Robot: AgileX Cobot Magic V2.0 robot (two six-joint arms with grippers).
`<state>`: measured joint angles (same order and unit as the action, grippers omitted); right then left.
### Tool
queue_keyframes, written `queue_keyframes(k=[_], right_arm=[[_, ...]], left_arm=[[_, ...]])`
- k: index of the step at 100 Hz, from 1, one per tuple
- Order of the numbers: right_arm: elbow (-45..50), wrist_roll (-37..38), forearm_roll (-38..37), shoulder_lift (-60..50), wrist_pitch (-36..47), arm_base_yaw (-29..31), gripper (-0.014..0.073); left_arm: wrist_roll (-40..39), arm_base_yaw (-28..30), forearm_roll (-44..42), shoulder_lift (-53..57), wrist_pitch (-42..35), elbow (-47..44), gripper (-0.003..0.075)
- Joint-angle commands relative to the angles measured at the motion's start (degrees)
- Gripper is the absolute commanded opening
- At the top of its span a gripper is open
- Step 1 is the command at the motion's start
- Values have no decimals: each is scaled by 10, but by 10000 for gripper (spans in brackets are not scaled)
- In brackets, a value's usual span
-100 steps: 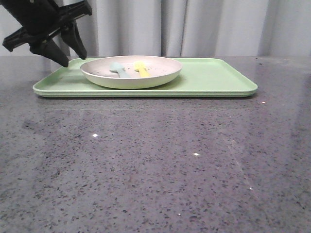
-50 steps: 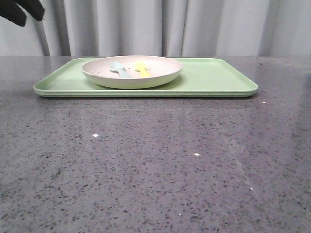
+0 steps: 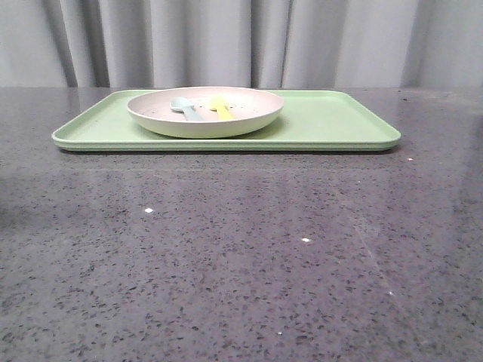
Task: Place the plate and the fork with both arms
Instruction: 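Release the plate and raise the left gripper away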
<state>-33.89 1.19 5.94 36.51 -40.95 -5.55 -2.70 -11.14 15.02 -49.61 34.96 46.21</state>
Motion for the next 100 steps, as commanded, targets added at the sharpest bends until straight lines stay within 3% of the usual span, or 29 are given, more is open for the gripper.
queue_keyframes(k=[1,30,100], right_arm=[[-46,-1,2,23,33,-1,475],[-172,-2,11,127,6,-23,475],[-618,-1,12,544,-92,-214,475]], left_arm=[[-4,1,4,38,-39,-7,-9],[-4,1,2,99,-39,-56,-20],[-4,1,2,101,-34,-58,-20]])
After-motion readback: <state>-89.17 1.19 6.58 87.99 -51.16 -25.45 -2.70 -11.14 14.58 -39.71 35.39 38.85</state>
